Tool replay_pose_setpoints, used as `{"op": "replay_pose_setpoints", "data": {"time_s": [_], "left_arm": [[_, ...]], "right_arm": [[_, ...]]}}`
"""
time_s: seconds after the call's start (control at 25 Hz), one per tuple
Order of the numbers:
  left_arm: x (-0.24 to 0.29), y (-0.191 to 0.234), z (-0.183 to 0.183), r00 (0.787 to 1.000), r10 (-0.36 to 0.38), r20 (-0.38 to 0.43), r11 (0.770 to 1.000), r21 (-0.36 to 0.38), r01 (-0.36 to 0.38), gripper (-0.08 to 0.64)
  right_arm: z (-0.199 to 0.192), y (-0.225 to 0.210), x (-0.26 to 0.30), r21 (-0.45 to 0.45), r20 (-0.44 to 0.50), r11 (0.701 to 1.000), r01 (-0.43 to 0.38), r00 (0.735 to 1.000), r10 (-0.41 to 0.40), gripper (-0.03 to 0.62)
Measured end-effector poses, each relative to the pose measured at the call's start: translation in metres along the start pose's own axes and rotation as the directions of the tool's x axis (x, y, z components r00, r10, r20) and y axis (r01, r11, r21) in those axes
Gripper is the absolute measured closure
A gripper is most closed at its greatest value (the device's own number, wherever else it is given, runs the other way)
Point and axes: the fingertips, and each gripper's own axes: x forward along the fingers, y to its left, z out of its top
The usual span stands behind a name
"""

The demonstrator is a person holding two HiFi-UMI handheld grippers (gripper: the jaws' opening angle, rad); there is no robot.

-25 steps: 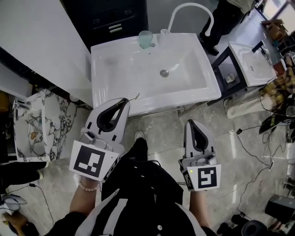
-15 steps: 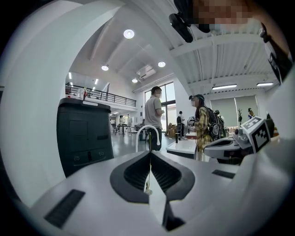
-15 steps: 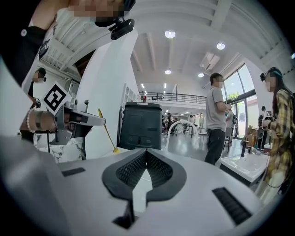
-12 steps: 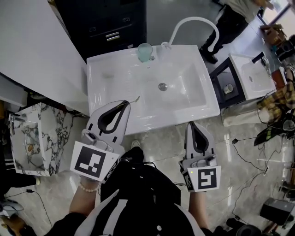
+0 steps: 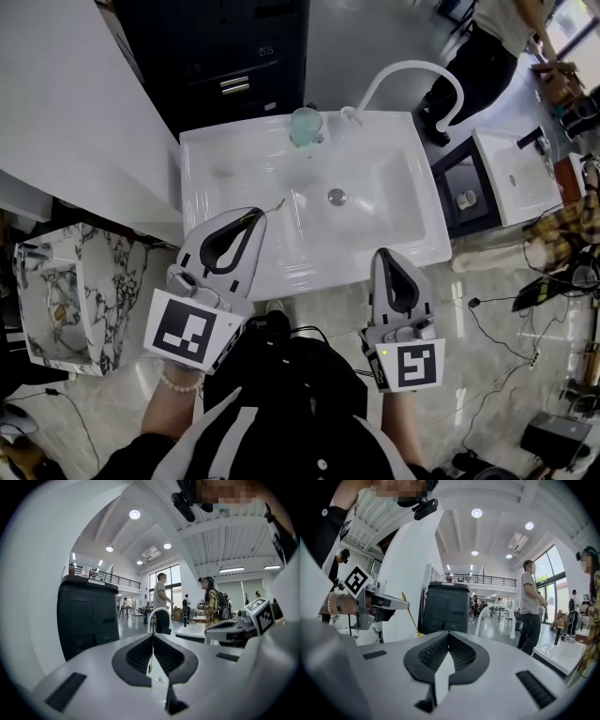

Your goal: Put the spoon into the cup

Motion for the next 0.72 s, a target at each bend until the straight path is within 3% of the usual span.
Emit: {"op": "replay_pose_setpoints", "data": {"time_s": [0.72], "left_arm": [[0.010,0.032,-0.010,0.999,0.041,-0.026,0.998,-0.037,-0.042,0.554]], "right_arm": [[-0.003,0.011,0.041,0.005,-0.014,0.998,-0.060,0.998,0.060,0.592]]}}
